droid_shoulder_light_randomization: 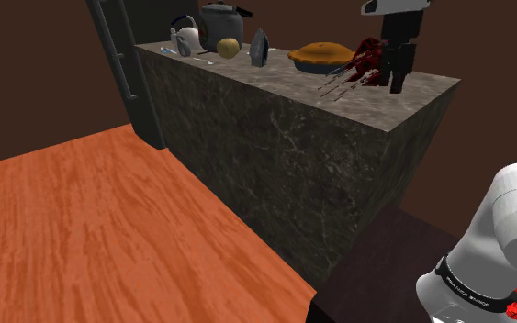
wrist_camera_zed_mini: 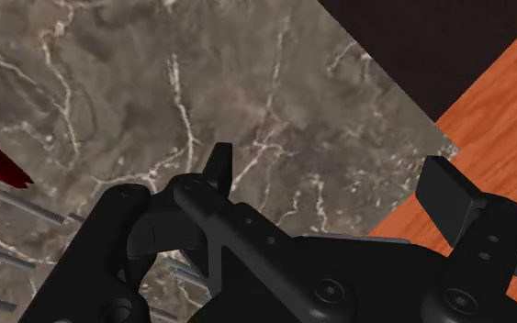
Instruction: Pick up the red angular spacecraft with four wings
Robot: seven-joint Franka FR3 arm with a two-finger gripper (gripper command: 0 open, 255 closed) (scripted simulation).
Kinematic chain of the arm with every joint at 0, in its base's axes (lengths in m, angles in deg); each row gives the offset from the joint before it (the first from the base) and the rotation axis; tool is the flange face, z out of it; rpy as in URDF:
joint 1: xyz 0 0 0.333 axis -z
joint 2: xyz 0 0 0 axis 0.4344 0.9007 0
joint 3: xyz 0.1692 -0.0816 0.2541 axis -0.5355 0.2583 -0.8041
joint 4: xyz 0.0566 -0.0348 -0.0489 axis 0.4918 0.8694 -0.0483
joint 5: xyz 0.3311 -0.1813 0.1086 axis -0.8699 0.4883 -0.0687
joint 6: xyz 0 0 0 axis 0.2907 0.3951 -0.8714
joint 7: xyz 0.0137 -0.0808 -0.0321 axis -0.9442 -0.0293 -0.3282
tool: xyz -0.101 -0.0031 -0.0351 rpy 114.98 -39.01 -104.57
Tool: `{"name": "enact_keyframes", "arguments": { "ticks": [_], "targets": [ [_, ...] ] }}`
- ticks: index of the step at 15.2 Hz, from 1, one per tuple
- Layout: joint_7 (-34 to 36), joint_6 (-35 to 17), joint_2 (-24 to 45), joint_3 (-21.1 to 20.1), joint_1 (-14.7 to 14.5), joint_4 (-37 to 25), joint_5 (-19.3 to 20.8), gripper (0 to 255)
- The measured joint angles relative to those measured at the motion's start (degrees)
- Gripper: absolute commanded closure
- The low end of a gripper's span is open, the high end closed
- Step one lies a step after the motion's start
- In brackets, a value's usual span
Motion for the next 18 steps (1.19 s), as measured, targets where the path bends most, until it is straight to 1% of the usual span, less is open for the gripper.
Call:
{"name": "enact_keyframes", "arguments": {
  "ticks": [1, 2, 4, 7, 10, 13, 15, 18],
  "targets": [
    [-4.27, 0.65, 1.69, 1.16, -1.08, -2.4, 0.83, 0],
    [-8.69, 0.06, 3.33, 2.69, -2.0, -3.58, 1.82, 0],
    [-17.76, 0.34, 7.44, 5.59, -3.94, -8.44, 3.21, 0],
    [-30.96, 0.48, 13.5, 9.02, -6.69, -15.36, 4.07, 0],
    [-44.31, 0.92, 20.37, 12.09, -8.87, -23.42, 3.55, 0],
    [-56.4, 1.26, 27.01, 14.37, -9.89, -30.95, 1.95, 0],
    [-58.56, 0.3, 27.43, 14.56, -9.96, -30.62, 1.98, 0],
    [-58.76, -1.82, 26.94, 14.52, -10.0, -28.11, 2.26, 0]
  ]
}}
